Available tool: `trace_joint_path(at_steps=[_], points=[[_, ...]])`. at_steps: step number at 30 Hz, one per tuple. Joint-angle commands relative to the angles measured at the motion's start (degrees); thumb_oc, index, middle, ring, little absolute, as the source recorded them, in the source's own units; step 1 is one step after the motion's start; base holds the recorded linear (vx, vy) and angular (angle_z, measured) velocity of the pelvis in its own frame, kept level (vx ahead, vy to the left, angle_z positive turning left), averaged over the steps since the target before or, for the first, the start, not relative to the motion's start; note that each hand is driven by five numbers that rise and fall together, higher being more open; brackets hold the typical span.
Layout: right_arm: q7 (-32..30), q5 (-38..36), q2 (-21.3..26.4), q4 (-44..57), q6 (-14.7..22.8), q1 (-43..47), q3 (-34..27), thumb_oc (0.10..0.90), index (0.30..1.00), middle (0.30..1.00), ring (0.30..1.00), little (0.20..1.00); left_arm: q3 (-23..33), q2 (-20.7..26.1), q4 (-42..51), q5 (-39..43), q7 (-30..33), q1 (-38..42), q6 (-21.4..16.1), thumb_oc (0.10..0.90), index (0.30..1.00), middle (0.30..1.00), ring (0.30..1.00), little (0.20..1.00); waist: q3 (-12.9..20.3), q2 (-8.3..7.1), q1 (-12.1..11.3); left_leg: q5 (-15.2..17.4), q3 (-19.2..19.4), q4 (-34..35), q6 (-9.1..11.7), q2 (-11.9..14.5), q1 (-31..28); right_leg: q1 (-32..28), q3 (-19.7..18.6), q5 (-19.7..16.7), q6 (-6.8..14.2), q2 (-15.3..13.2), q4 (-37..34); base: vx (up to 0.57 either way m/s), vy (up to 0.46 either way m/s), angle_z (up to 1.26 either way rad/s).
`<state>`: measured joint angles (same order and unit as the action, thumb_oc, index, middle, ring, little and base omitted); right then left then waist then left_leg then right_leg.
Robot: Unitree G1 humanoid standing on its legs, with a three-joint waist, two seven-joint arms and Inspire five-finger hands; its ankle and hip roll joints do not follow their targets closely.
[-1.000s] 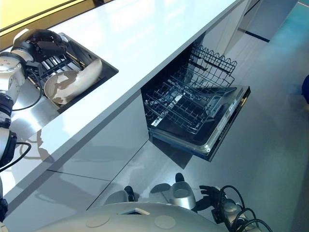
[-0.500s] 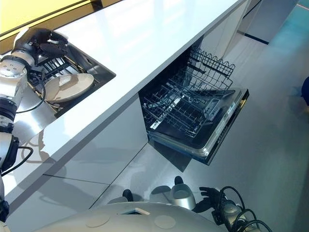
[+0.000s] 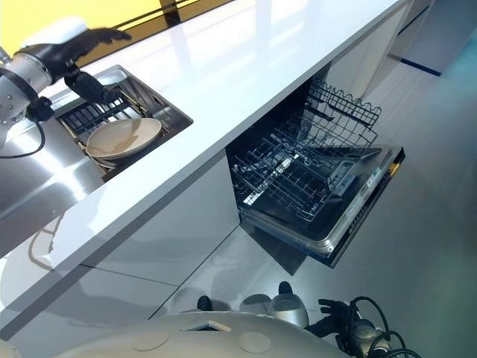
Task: Pick up plates and place into dishwasher.
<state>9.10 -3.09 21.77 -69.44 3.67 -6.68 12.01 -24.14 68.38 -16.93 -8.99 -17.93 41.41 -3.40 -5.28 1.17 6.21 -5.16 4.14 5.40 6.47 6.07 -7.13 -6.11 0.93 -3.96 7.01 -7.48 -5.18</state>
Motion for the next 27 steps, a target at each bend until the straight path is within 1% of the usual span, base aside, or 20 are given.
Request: trace_joint_path(at_steps=[1,6,11,14,19,27], points=[[0.0,-1.4,1.6,0.5,1.5,4.0,-1.4,0.800,0.900,0.900,0.900,0.900,8.9,4.7,-0.3,-1.1,-0.4,3.5,0.4,0.800,0.900,0.900,0.900,0.900,0.4,2.23,-1.1,7.1,2.5,-1.2,-6.7,-7.3,0.3,1.9,2.2,3.1,-0.4,6.2,2.4,-0.06,-0.030,0.07],[0.1,-2.2,1.9,0.5,1.0,4.8,-1.3,0.800,0.900,0.900,0.900,0.900,9.2,5.9,0.3,-0.5,-2.1,3.2,0.8,0.800,0.900,0.900,0.900,0.900,0.8,2.30,-1.9,6.6,1.8,-1.0,-6.4,-7.0,0.5,1.5,3.5,3.3,-0.6,6.2,2.2,-0.05,-0.028,0.16],[-0.1,-2.0,1.7,0.7,0.4,5.1,-1.1,0.800,0.900,0.900,0.900,0.900,12.2,6.5,2.0,-0.1,-3.9,-0.3,0.0,0.800,0.900,0.900,0.900,0.900,1.1,2.37,-2.9,6.4,1.1,-1.0,-6.2,-6.8,0.7,1.1,4.6,3.9,-1.0,6.2,2.3,-0.05,-0.018,0.10],[-0.2,-1.9,1.4,0.3,0.2,5.6,-0.9,0.800,0.900,0.900,0.900,0.900,13.1,6.2,3.4,0.6,-5.1,-1.8,0.2,0.800,0.900,0.900,0.900,0.900,1.3,2.49,-3.3,6.2,0.8,-0.8,-6.1,-6.8,0.8,0.8,5.1,4.1,-1.1,6.3,2.3,-0.04,-0.010,0.07],[-0.2,-1.8,1.4,-0.1,0.1,6.0,-0.8,0.800,0.900,0.900,0.900,0.900,12.8,6.0,4.2,1.3,-6.8,-2.2,0.2,0.800,0.900,0.900,0.900,0.900,1.4,2.57,-3.5,6.2,0.5,-0.7,-6.0,-6.8,0.7,0.6,5.6,4.4,-1.1,6.3,2.4,-0.02,-0.009,0.04],[-0.4,-1.7,1.0,-0.8,0.3,5.9,-1.0,0.800,0.900,0.900,0.900,0.900,12.1,5.4,5.6,3.0,-10.3,-2.0,1.6,0.800,0.900,0.900,0.900,0.900,1.5,2.67,-3.5,6.1,0.5,-0.6,-5.9,-6.7,0.7,0.3,6.1,4.4,-1.1,6.2,2.2,0.00,-0.008,0.06]])
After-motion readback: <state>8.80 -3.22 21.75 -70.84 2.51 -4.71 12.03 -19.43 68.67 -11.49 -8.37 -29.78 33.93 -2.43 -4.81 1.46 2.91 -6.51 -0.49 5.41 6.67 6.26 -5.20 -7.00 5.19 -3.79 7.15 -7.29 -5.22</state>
